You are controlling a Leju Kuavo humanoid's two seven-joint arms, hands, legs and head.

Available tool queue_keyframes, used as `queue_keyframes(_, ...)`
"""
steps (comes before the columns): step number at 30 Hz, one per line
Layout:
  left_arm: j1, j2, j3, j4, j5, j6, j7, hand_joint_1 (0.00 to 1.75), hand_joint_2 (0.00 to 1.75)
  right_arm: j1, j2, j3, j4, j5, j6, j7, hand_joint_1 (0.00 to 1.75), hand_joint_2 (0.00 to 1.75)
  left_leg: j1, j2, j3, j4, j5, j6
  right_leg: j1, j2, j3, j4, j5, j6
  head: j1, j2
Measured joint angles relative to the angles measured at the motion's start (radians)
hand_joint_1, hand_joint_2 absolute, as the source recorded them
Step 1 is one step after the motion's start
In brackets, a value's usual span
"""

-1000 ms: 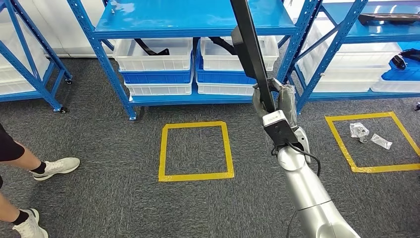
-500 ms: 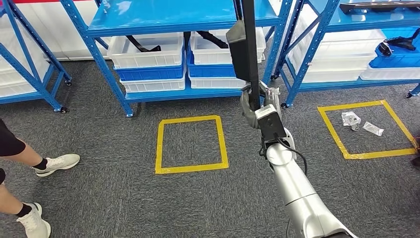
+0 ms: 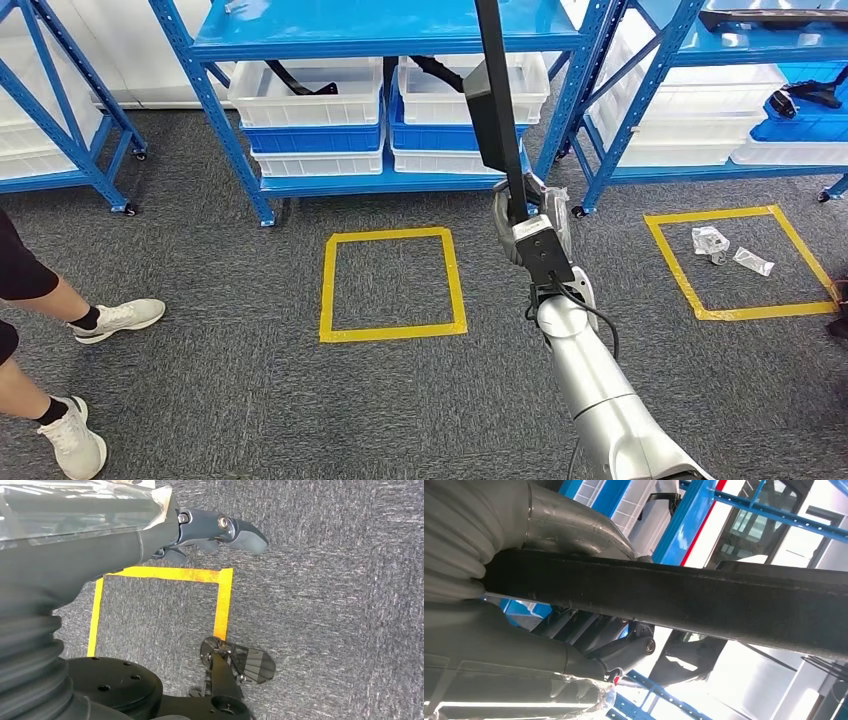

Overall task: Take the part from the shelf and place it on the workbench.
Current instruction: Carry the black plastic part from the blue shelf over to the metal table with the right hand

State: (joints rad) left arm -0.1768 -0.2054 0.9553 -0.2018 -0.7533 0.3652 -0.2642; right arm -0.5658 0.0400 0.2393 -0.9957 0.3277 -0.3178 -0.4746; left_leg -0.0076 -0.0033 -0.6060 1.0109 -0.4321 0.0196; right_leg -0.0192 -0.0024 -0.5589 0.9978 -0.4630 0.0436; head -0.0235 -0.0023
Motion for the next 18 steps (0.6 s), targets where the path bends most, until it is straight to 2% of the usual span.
queue_keyframes(5, 0.0, 0.003, 0.0, 0.0, 0.0, 0.0, 0.0, 0.0, 1.75, 0.006, 0.004, -0.002, -0.002, 0.007, 0.002, 0.008, 1.75, 1.75, -0.007, -0.001, -0.013, 0.007, 0.006, 0.015, -0.007, -0.001, -0.007, -0.001, 0.01, 0.015, 0.0, 0.0)
queue_keyframes(7, 0.0, 0.003, 0.0, 0.0, 0.001, 0.0, -0.002, 0.0, 1.75, 0.007, 0.007, -0.002, -0.003, 0.009, 0.005, 0.008, 1.75, 1.75, -0.005, -0.002, -0.014, 0.001, 0.012, 0.025, -0.009, -0.002, -0.011, 0.0, 0.011, 0.021, -0.001, 0.0)
queue_keyframes(8, 0.0, 0.003, 0.0, 0.0, 0.001, 0.0, -0.003, 0.0, 1.75, 0.007, 0.008, -0.003, -0.003, 0.01, 0.007, 0.008, 1.75, 1.75, -0.002, -0.003, -0.013, -0.004, 0.017, 0.031, -0.01, -0.003, -0.018, 0.012, 0.002, 0.021, 0.0, 0.0)
queue_keyframes(10, 0.0, 0.003, 0.0, 0.0, 0.001, 0.001, -0.004, 0.0, 1.75, 0.007, 0.008, -0.004, -0.003, 0.012, 0.011, 0.008, 1.75, 1.75, 0.004, -0.006, -0.014, -0.012, 0.027, 0.041, -0.01, -0.002, -0.057, 0.097, -0.045, 0.013, 0.004, 0.0)
queue_keyframes(12, 0.001, 0.003, 0.0, 0.0, 0.001, 0.001, -0.005, 0.0, 1.75, 0.01, 0.008, -0.006, -0.003, 0.014, 0.015, 0.009, 1.75, 1.75, 0.005, -0.014, -0.021, -0.012, 0.032, 0.042, -0.009, -0.001, -0.114, 0.232, -0.105, 0.006, 0.008, 0.0)
queue_keyframes(13, 0.002, 0.002, 0.0, 0.0, 0.002, 0.001, -0.005, 0.0, 1.75, 0.014, 0.008, -0.007, -0.002, 0.014, 0.017, 0.009, 1.75, 1.75, 0.005, -0.02, -0.025, -0.012, 0.035, 0.04, -0.01, -0.001, -0.132, 0.279, -0.121, 0.007, 0.008, 0.0)
queue_keyframes(14, 0.003, 0.002, 0.0, 0.0, 0.002, 0.001, -0.005, 0.0, 1.75, 0.017, 0.008, -0.008, -0.001, 0.014, 0.019, 0.009, 1.75, 1.75, 0.006, -0.027, -0.028, -0.011, 0.038, 0.037, -0.01, -0.001, -0.131, 0.288, -0.122, 0.012, 0.008, 0.0)
queue_keyframes(15, 0.004, 0.002, 0.0, 0.0, 0.002, 0.001, -0.005, 0.0, 1.75, 0.018, 0.008, -0.009, -0.001, 0.014, 0.02, 0.01, 1.75, 1.75, 0.007, -0.036, -0.031, -0.011, 0.041, 0.033, -0.01, 0.001, -0.109, 0.253, -0.107, 0.019, 0.008, 0.0)
queue_keyframes(16, 0.004, 0.002, 0.0, 0.0, 0.002, 0.001, -0.005, 0.0, 1.75, 0.019, 0.008, -0.01, -0.001, 0.014, 0.021, 0.01, 1.75, 1.75, 0.009, -0.046, -0.033, -0.01, 0.045, 0.028, -0.011, 0.008, -0.071, 0.187, -0.084, 0.027, 0.008, 0.0)
queue_keyframes(17, 0.004, 0.002, 0.0, 0.0, 0.002, 0.001, -0.005, 0.0, 1.75, 0.018, 0.008, -0.011, -0.001, 0.014, 0.021, 0.01, 1.75, 1.75, 0.01, -0.054, -0.036, -0.008, 0.048, 0.023, -0.012, 0.025, -0.031, 0.113, -0.064, 0.031, 0.009, 0.0)
queue_keyframes(18, 0.004, 0.002, 0.0, 0.0, 0.002, 0.002, -0.005, 0.0, 1.75, 0.017, 0.008, -0.012, -0.001, 0.014, 0.022, 0.01, 1.75, 1.75, 0.009, -0.062, -0.039, -0.007, 0.051, 0.016, -0.012, 0.038, 0.002, 0.054, -0.047, 0.03, 0.008, 0.0)
